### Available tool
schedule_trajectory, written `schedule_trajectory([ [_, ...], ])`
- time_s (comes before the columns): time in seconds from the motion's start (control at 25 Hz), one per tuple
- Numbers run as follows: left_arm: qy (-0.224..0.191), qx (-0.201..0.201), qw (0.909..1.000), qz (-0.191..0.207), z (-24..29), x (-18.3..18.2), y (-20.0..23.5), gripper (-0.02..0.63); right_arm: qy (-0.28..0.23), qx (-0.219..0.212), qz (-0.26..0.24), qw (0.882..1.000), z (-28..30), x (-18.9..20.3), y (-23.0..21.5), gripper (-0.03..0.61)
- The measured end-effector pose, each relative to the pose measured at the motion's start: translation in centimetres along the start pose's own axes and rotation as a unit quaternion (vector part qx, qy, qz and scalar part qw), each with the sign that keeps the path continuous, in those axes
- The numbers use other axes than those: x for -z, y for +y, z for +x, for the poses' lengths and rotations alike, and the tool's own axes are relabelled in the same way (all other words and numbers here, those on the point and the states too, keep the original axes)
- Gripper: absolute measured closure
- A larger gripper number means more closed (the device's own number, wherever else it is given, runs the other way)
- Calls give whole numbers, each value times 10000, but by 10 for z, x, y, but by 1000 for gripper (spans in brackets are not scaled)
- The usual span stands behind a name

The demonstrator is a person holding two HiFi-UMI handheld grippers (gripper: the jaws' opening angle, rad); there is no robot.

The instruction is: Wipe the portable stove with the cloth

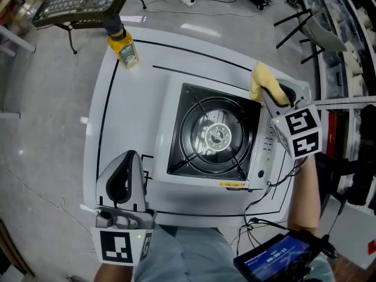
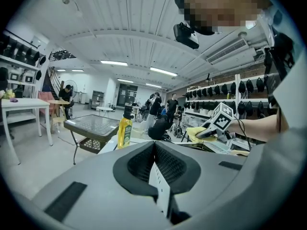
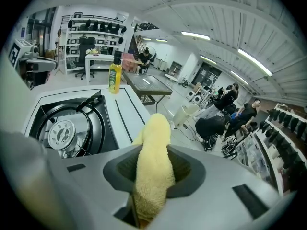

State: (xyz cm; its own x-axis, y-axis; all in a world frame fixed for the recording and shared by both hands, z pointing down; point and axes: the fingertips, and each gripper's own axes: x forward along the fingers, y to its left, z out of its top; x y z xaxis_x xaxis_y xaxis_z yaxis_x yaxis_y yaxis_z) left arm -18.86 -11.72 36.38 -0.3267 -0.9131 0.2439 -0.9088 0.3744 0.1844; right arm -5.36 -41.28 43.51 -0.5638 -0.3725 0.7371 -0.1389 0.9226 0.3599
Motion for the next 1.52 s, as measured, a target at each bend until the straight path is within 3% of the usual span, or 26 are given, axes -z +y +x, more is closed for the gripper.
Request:
schedule_trajectory([
  [0.24,91,-129,9999,49,-6,1,13,596,-19,-103,-18,9999,5,-13,7,452],
  [0.92,-271,-210,9992,-223,-16,-17,47,596,-49,-237,-218,9995,19,-51,32,453],
  [1.52,-287,-421,9982,-332,-32,-17,91,597,-99,-486,-476,9976,41,-98,71,453],
])
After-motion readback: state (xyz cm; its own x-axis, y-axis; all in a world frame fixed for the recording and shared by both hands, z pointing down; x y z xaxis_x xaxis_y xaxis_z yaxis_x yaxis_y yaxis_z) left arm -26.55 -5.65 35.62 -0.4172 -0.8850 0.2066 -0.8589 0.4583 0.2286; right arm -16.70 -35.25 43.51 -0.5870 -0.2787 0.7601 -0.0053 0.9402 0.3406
